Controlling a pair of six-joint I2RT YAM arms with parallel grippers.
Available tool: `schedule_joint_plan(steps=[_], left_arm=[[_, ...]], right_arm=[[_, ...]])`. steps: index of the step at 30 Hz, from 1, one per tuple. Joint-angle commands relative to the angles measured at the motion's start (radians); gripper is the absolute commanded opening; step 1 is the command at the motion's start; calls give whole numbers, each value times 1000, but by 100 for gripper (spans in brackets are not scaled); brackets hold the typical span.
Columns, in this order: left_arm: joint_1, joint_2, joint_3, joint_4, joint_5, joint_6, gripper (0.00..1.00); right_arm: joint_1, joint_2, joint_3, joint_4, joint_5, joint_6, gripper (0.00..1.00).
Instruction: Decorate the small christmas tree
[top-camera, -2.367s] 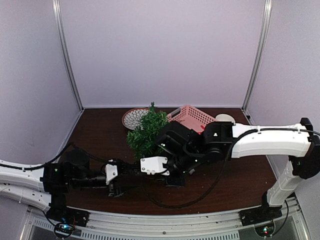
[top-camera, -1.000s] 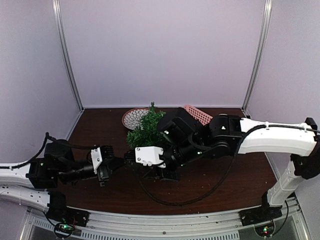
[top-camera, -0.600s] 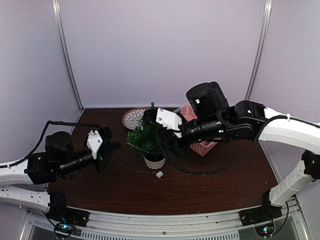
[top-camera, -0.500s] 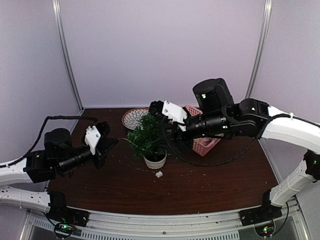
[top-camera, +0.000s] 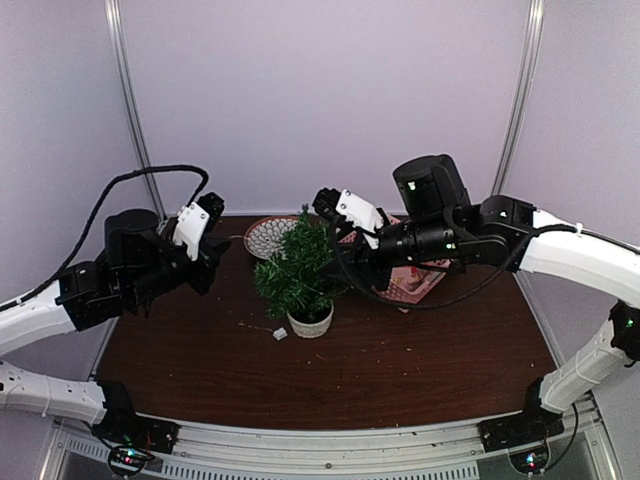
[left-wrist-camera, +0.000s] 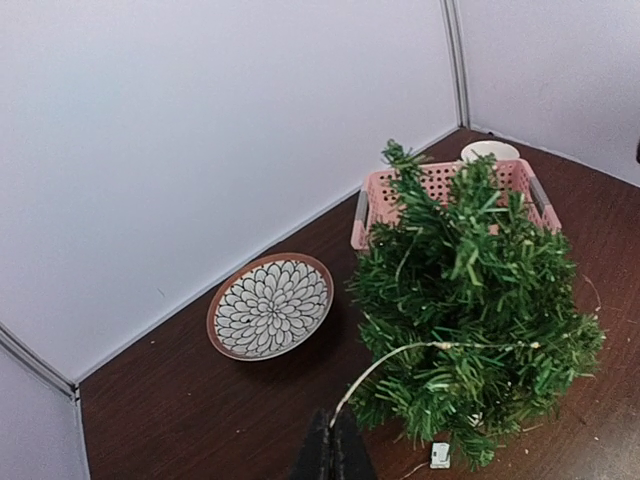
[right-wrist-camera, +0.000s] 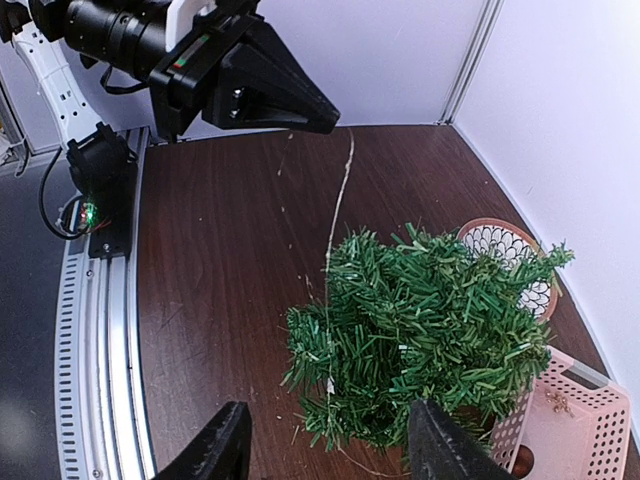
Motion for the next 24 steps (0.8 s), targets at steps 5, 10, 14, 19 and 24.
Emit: schedule_joint_plan(steps=[5, 10, 14, 19, 24], left_arm=[[114, 139, 123, -56, 80, -62, 0], [146, 250, 183, -83, 94, -65, 0], [177, 318, 214, -74, 118, -87, 0], [207, 389, 239, -63, 158, -95, 0], [230, 473, 246, -38, 231, -103, 0]], right_arm=[[-11, 31, 1, 11, -32, 7, 57], [-12, 51, 12, -1, -52, 5, 54], [-11, 78, 26, -11, -78, 6, 49], [-10, 102, 27, -9, -89, 13, 48], [-10, 110, 18, -6, -80, 17, 47]])
